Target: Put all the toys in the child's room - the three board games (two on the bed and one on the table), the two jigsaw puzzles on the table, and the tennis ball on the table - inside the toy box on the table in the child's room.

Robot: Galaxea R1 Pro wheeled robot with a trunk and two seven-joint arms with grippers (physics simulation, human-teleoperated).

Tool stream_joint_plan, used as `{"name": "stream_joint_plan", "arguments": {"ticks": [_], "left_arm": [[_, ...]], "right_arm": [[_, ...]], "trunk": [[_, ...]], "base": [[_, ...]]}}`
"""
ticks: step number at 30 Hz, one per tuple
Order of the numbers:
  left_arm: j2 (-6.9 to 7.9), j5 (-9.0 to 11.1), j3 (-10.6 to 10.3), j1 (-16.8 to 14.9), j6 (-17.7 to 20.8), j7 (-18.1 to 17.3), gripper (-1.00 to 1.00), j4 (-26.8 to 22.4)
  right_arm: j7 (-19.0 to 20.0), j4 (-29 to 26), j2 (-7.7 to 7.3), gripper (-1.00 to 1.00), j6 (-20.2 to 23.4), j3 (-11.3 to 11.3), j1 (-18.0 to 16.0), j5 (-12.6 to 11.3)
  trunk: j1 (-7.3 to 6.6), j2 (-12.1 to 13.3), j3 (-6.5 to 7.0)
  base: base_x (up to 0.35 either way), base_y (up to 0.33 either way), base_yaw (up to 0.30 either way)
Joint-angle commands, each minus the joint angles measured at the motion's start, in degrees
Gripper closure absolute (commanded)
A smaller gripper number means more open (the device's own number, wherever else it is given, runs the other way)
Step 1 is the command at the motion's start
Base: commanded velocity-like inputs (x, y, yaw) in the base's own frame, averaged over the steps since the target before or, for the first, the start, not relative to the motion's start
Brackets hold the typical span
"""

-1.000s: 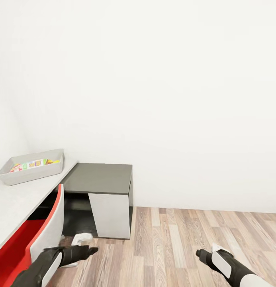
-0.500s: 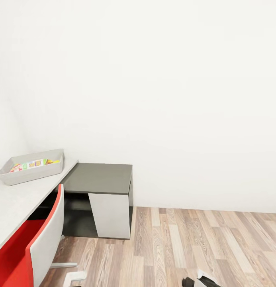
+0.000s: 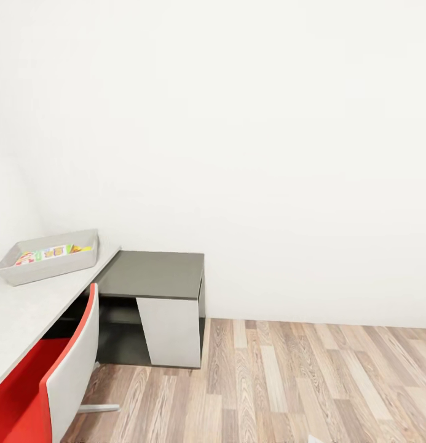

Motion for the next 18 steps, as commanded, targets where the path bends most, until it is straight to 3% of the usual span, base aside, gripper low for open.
{"name": "stream_joint_plan", "arguments": {"ticks": [1, 3, 10, 18], "left_arm": [[0.02, 0.58, -0.37, 0.47, -0.16, 0.14, -1.0, 0.14], [0.06, 0.36, -0.39, 2.21, -0.27, 0.14, -1.0, 0.74], [0.09, -5.0, -0.39, 4.56, -0.3, 0.14, -1.0, 2.32], [0.12, -5.83, -0.36, 7.77, -0.46, 0.23, -1.0, 2.58]], "right_arm": [[-0.36, -0.12, 0.03, -1.0, 0.34, 0.49, 0.02, -0.32], [-0.35, -0.05, 0.4, -1.0, 0.46, 0.49, 0.1, -0.35], [-0.44, 0.01, 0.71, -1.0, 0.53, 0.46, 1.58, -0.39], [-0.73, 0.05, 0.64, -1.0, -0.33, 0.4, 6.72, -0.3]], "trunk": [[0.03, -0.13, -0.21], [0.03, -0.13, -0.39], [0.03, -0.13, -1.04], [0.03, -0.13, -1.78]], "base": [[0.0, 0.0, 0.0], [0.0, 0.0, -0.016], [0.0, 0.0, -0.048], [0.0, 0.0, -0.005]]}}
